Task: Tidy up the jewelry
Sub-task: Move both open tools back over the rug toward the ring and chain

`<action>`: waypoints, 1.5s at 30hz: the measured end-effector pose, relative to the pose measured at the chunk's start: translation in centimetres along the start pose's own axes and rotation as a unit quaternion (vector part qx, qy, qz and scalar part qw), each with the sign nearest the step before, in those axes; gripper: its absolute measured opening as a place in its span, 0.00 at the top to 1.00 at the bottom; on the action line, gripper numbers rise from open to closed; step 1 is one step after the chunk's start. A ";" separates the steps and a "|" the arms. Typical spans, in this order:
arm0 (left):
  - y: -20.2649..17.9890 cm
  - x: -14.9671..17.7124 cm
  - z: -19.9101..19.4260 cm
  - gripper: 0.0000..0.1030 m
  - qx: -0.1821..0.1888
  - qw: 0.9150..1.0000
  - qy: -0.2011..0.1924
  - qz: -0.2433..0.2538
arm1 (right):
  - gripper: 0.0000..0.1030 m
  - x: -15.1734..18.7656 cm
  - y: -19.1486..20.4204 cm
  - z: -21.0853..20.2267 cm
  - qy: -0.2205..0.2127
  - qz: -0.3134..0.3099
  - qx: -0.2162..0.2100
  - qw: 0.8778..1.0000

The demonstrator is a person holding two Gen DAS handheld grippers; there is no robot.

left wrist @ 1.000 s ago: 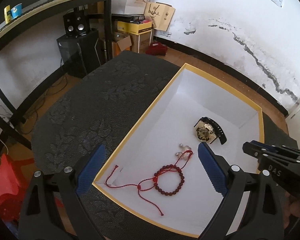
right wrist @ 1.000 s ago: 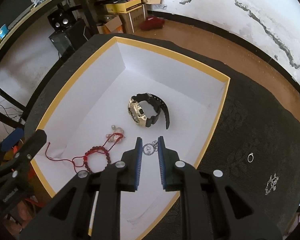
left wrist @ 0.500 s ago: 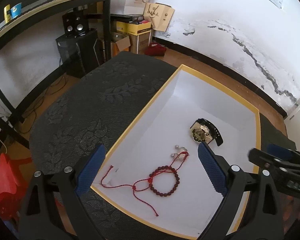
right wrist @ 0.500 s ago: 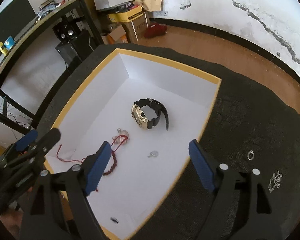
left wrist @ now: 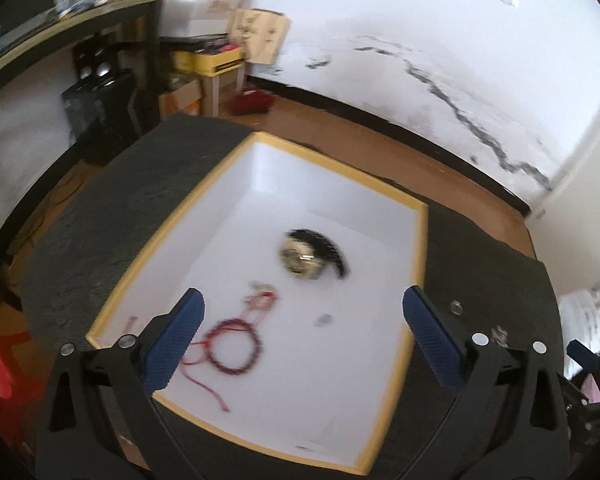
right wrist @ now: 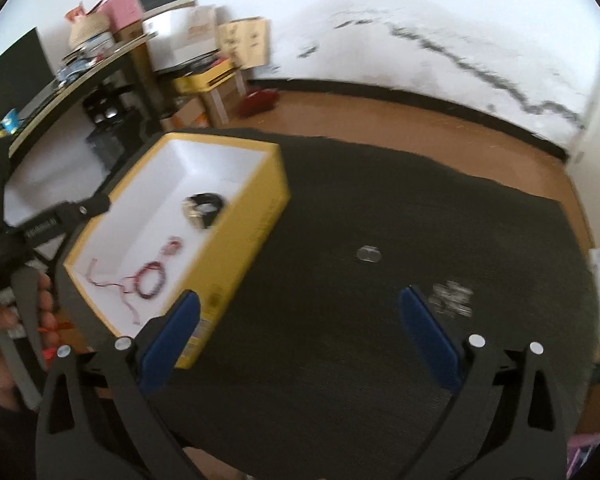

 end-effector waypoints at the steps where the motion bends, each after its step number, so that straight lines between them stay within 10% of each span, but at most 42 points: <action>1: -1.6 0.3 -0.2 0.06 0.007 1.000 -0.001 0.015 | 0.06 0.7 -1.3 -0.7 -0.010 0.008 0.010 1.000; 15: -18.5 8.6 3.4 0.06 0.061 0.983 0.023 0.172 | 0.06 9.0 -14.7 1.5 -0.006 0.084 0.091 0.992; 45: -23.6 11.0 8.3 0.06 0.041 0.980 0.046 0.191 | 0.06 10.5 -17.2 2.6 0.015 0.096 0.085 0.992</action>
Point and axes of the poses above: each gripper's, at about its wrist camera, not at the fingertips, and z roughly the way its jaws point, y to its left, x to its underside, the point moved 9 cm from there along z, roughly the way its jaws point, and after that the axes turned 4 degrees about -z, right-handed, at the moved point
